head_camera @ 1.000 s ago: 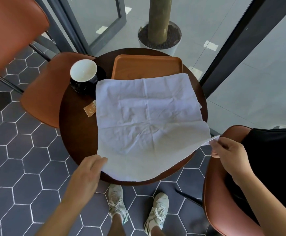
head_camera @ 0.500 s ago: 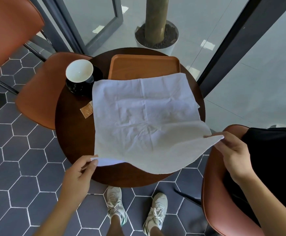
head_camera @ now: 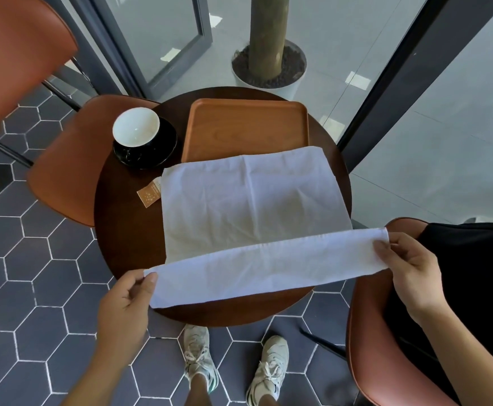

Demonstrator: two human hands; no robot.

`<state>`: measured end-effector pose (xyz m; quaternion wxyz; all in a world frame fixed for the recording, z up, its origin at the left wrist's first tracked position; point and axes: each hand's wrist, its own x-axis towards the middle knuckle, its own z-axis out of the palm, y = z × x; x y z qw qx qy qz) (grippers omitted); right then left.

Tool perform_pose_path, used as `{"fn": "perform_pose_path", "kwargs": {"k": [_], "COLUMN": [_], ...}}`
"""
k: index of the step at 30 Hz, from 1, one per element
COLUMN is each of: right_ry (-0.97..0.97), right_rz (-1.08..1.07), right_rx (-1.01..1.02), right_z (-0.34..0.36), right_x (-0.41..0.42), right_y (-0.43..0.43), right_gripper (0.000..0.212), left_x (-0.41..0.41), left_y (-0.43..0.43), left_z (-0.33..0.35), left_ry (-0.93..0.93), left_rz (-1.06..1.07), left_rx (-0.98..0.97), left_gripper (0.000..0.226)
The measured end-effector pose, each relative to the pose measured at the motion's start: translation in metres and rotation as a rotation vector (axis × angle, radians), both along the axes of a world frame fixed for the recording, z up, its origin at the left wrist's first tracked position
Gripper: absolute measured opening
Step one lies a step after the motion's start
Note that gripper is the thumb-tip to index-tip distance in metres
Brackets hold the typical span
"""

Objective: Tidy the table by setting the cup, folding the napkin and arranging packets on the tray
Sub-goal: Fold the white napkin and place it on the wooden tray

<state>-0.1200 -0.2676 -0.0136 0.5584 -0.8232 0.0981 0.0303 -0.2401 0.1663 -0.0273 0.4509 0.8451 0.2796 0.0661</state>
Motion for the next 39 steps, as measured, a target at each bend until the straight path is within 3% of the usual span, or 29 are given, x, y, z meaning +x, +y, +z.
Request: {"fn": "perform_pose_path", "kwargs": {"k": [8,13,19,25,30,39], "right_ry": [0.019,0.038,0.059,0.058,0.056,0.154], "right_rz": [-0.004,-0.014,0.033,0.006,-0.031,-0.116], "right_rx": [0.018,-0.043,-0.088,-0.126,-0.160,-0.233], "right_z": [0.006,0.006,0.008,0.006,0.005,0.000], "right_x": [0.003,0.019,0.042,0.064,0.088,0.134], "right_y": [0.004,0.010,0.018,0.022,0.034,0.062], "right_gripper": [0.023,0.020,0.019,0.014,0.016,0.020], "left_x": [0.002,0.022,0.047,0.070,0.096,0.150], "left_y": [0.002,0.000,-0.003,-0.007,0.003,0.027], "left_z": [0.004,0.005,0.003,0.013,0.011,0.000], "left_ry": [-0.008,-0.064,-0.091,-0.142,-0.158,-0.086], "left_rz": [0.065,0.115,0.218,0.335,0.328,0.279], "left_rx": [-0.044,-0.105,-0.212,-0.277,-0.305,-0.313], "left_gripper": [0.020,0.030,0.011,0.013,0.024,0.021]}}
